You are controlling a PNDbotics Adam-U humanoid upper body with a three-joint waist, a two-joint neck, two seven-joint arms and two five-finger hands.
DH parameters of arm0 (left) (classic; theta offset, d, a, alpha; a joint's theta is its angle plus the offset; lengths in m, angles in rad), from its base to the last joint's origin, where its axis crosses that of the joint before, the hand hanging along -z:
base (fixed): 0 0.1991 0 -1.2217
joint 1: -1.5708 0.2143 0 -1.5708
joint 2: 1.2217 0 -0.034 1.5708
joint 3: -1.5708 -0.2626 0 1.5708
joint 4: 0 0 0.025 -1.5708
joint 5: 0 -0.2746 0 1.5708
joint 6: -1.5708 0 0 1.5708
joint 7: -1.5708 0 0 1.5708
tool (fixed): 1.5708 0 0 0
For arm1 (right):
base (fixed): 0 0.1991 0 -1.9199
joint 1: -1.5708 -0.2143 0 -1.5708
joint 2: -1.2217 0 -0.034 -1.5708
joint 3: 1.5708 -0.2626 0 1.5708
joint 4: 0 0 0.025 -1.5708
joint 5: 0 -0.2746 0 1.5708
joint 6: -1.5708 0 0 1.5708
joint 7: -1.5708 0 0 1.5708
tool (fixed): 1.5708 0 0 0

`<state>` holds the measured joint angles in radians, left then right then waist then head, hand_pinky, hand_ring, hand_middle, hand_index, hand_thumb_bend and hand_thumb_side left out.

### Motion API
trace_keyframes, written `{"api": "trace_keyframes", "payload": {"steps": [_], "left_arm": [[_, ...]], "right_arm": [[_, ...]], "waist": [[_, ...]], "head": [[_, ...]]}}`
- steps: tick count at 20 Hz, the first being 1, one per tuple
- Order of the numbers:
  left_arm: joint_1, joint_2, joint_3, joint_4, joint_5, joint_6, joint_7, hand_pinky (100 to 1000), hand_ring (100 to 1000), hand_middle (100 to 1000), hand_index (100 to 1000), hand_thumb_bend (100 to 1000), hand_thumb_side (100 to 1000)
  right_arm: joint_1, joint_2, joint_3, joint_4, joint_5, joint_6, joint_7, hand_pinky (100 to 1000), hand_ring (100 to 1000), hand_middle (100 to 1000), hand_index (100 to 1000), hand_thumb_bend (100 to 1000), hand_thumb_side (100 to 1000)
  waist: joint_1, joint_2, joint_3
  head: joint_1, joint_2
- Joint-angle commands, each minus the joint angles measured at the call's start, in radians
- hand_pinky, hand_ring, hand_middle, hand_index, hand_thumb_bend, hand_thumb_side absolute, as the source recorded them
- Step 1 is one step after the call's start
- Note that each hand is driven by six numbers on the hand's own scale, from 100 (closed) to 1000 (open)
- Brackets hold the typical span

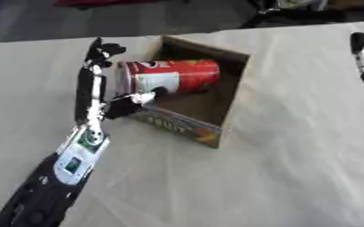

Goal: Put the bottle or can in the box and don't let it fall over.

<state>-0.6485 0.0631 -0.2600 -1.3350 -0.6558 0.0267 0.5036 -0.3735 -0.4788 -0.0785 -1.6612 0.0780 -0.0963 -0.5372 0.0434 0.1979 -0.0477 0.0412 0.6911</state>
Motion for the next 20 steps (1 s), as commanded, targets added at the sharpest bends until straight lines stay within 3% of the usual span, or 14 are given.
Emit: {"api": "trace_keyframes", "payload": {"steps": [1, 7, 14, 20], "left_arm": [[-0.017, 0.0, 0.016, -0.038, -0.008, 0.014, 0.003, 712, 1000, 728, 738, 1000, 424], [0.016, 0.054, 0.058, -0.174, 0.067, 0.036, 0.048, 709, 1000, 727, 737, 773, 477], [0.113, 0.186, 0.143, -0.404, 0.174, 0.064, 0.086, 715, 999, 739, 747, 625, 567], [0.239, 0.284, 0.259, -0.49, 0.312, 0.103, 0.115, 633, 985, 792, 750, 528, 626]], "right_arm": [[-0.01, -0.016, -0.003, -0.02, 0.002, 0.001, -0.003, 805, 846, 723, 826, 600, 346], [-0.002, -0.024, -0.006, -0.021, 0.002, 0.0, -0.008, 805, 846, 723, 826, 601, 346], [0.01, -0.031, -0.011, -0.025, 0.004, -0.001, -0.015, 803, 846, 723, 825, 597, 344], [0.013, -0.035, -0.017, -0.03, 0.006, -0.001, -0.02, 802, 846, 724, 826, 601, 342]], "waist": [[-0.006, -0.016, 0.003], [-0.005, -0.026, 0.018], [-0.007, -0.035, 0.034], [-0.012, -0.037, 0.049]], "head": [[-0.002, -0.009], [-0.024, 0.004], [-0.048, 0.013], [-0.059, 0.016]]}}
